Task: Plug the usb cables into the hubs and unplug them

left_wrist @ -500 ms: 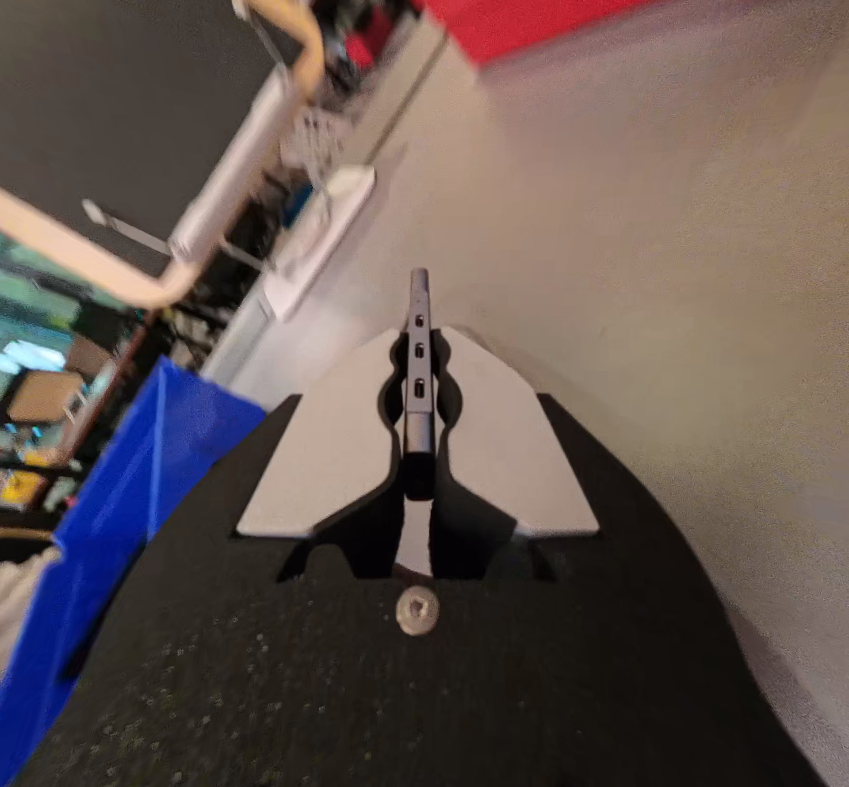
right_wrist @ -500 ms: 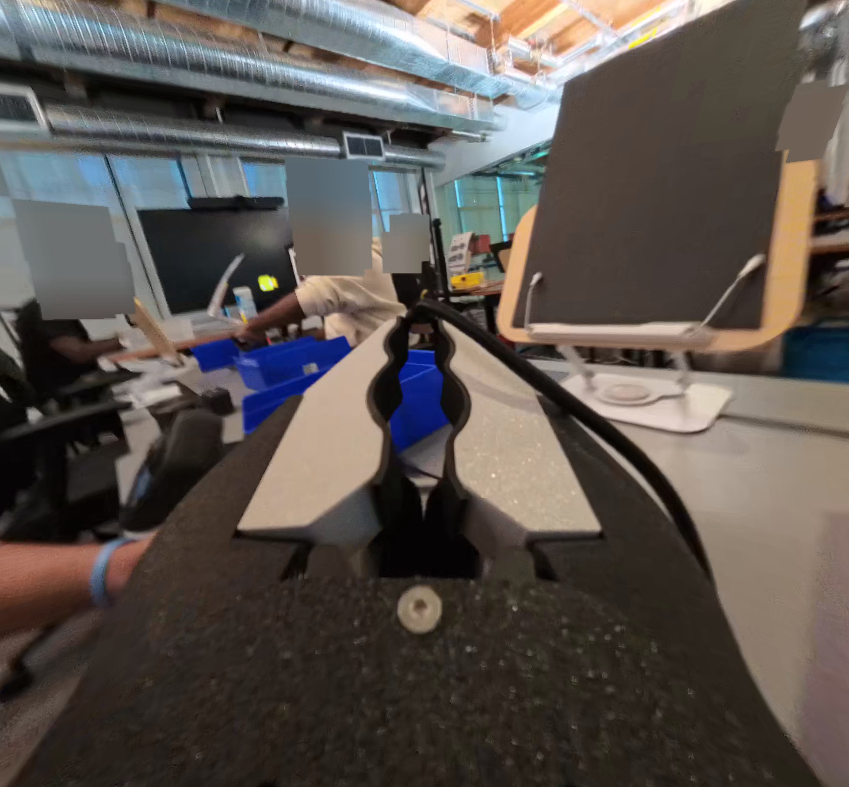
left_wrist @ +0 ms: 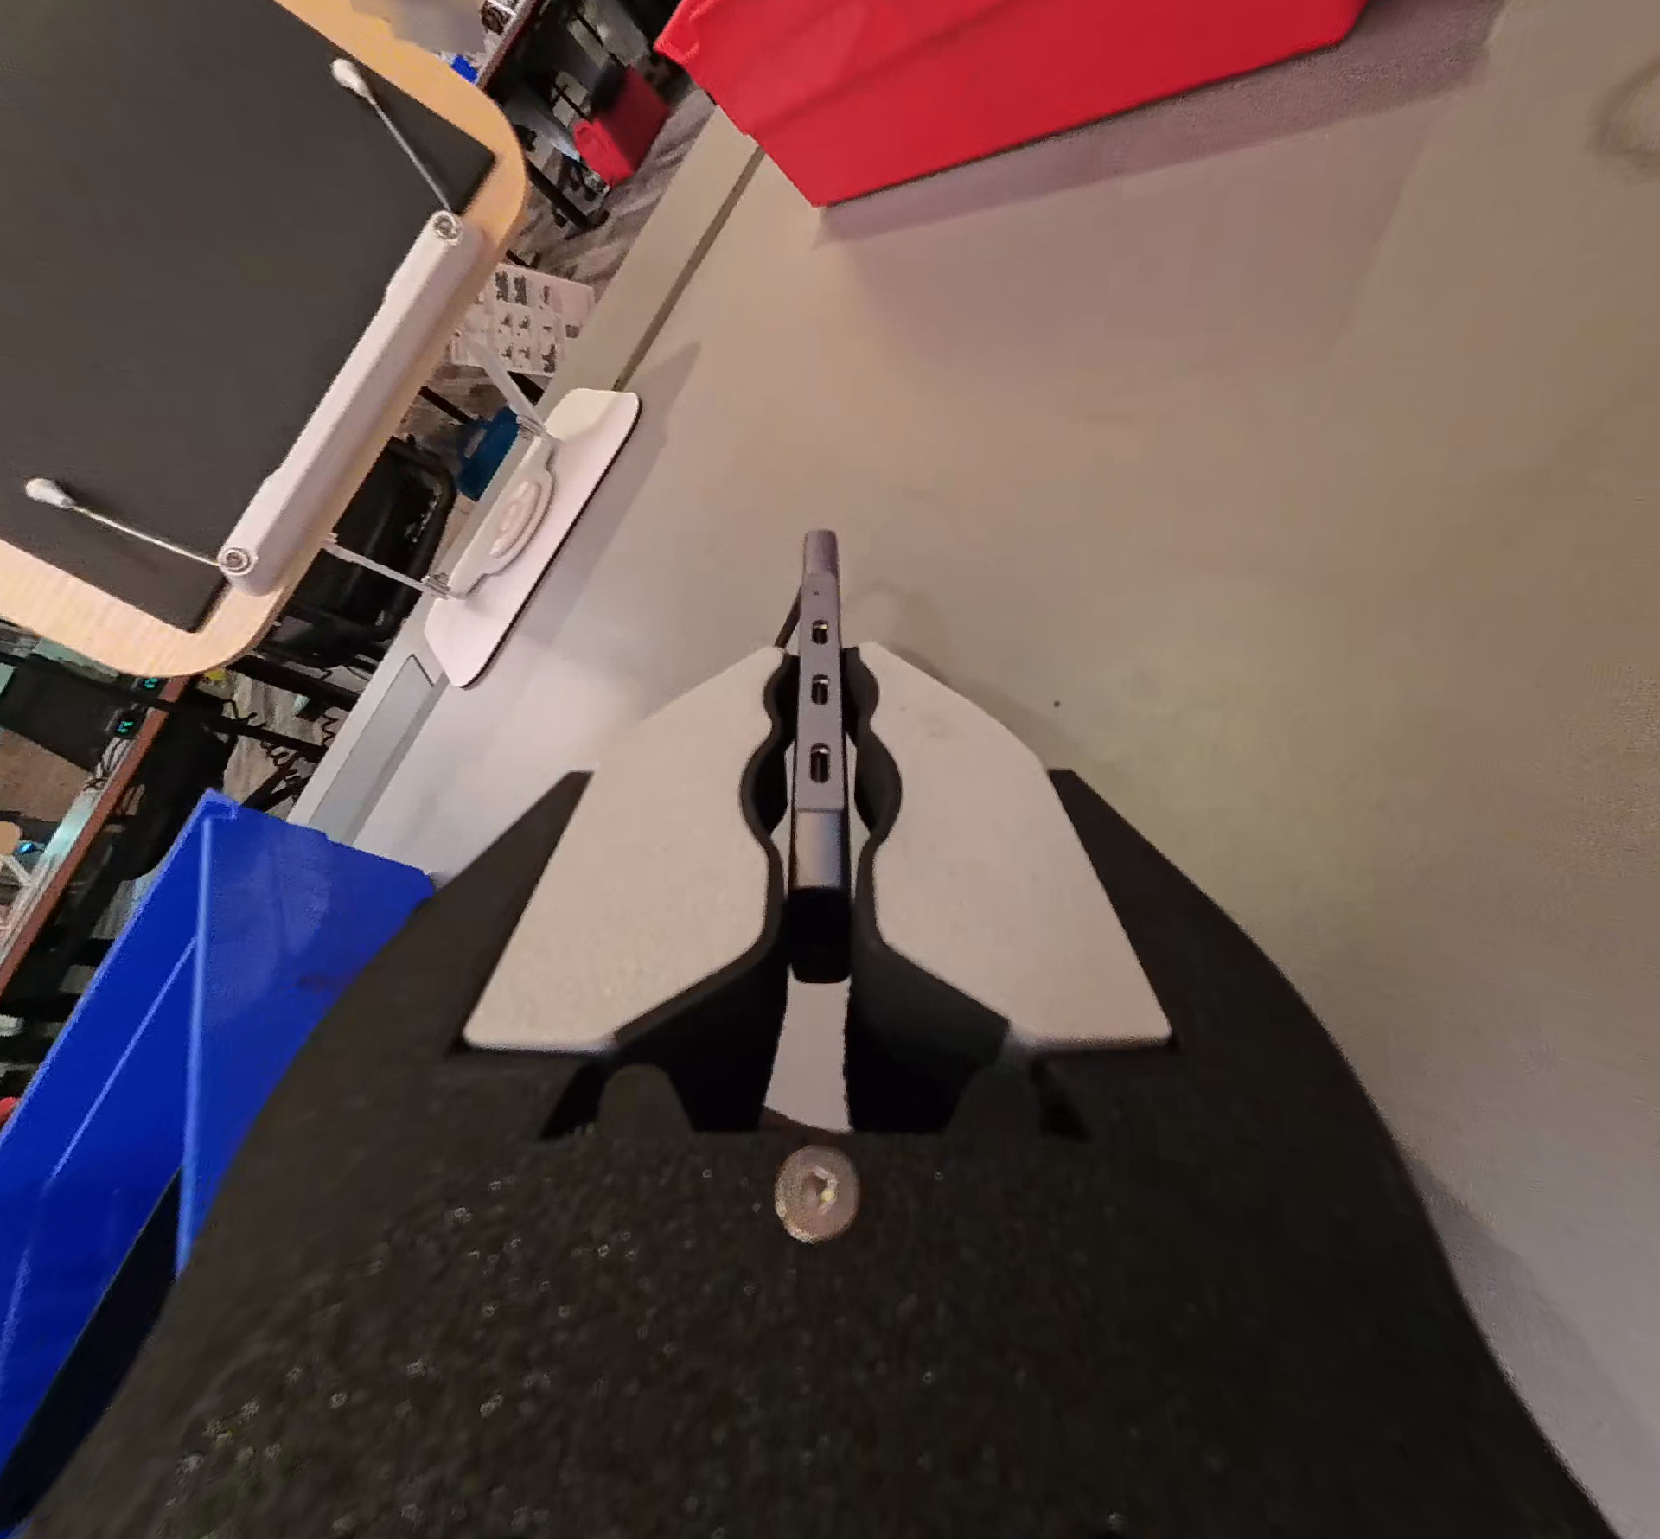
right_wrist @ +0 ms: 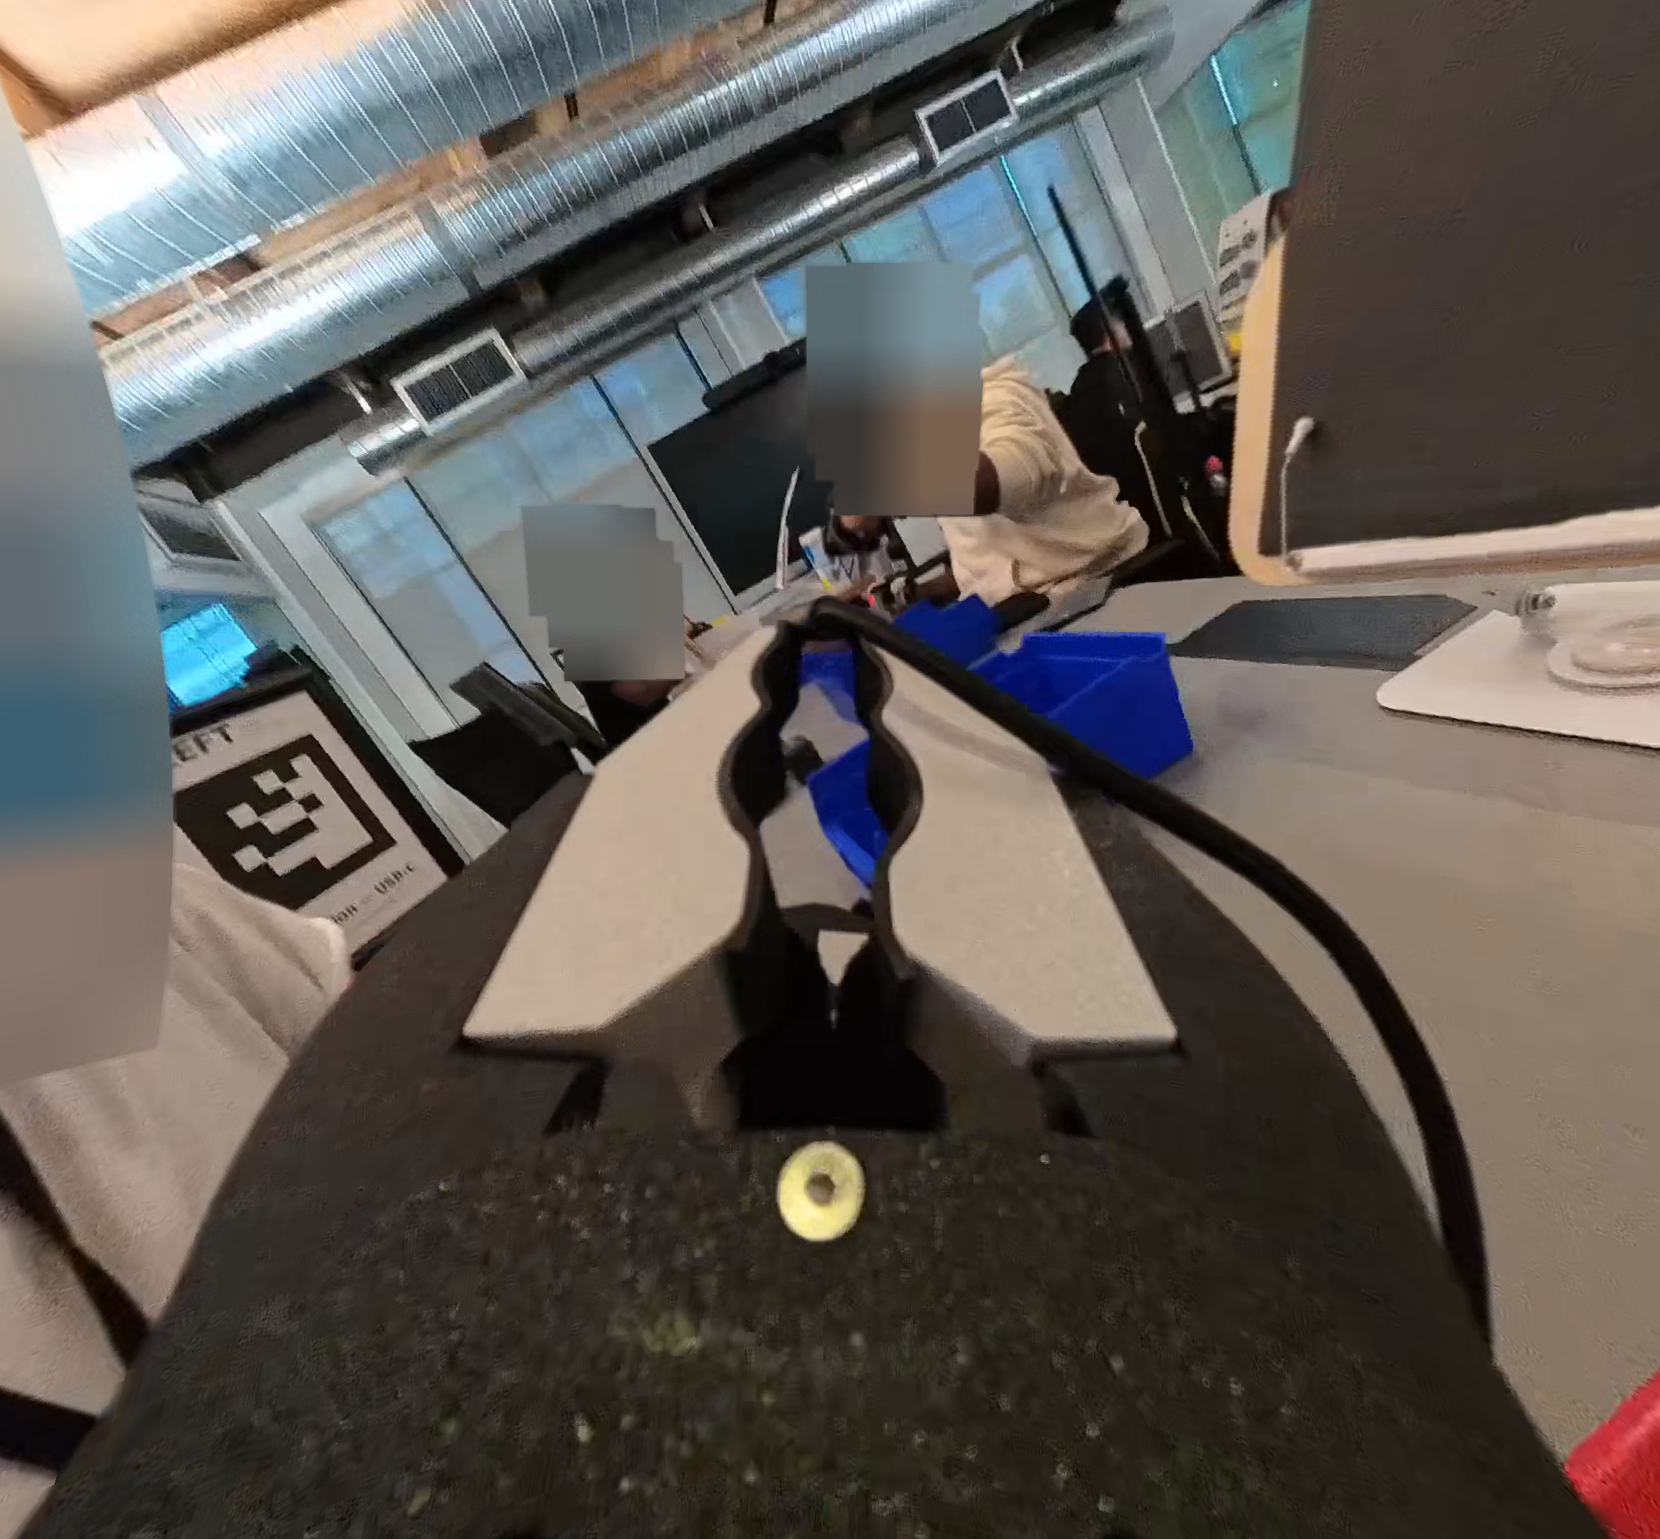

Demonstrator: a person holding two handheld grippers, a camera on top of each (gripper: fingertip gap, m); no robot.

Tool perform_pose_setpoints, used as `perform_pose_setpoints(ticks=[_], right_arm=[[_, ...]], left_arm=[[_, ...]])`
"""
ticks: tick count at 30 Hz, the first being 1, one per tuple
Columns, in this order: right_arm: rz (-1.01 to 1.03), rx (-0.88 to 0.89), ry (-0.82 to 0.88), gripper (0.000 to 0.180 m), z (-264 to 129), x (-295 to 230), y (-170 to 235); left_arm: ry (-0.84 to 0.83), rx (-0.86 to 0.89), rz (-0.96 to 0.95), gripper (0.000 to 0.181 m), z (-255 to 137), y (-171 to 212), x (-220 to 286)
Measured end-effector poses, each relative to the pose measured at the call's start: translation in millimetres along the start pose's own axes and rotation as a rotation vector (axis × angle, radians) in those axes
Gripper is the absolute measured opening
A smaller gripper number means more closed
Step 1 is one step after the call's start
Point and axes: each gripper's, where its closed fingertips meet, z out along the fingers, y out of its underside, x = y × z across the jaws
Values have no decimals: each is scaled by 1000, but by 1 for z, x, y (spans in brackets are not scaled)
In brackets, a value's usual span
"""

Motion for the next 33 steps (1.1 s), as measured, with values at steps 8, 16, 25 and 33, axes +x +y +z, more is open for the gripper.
perform_pose_setpoints(ticks=[8,16,25,33], right_arm=[[127,-67,-77,9,-25,22,-40],[270,-907,302,10,-114,148,64],[-91,-1330,265,9,-126,112,57],[-87,-1562,60,8,-146,93,79]], left_arm=[[7,-6,118,10,-1,-3,14],[18,-19,130,10,-2,-4,15],[39,-37,137,10,1,1,20],[32,-29,135,10,-2,-1,15]])
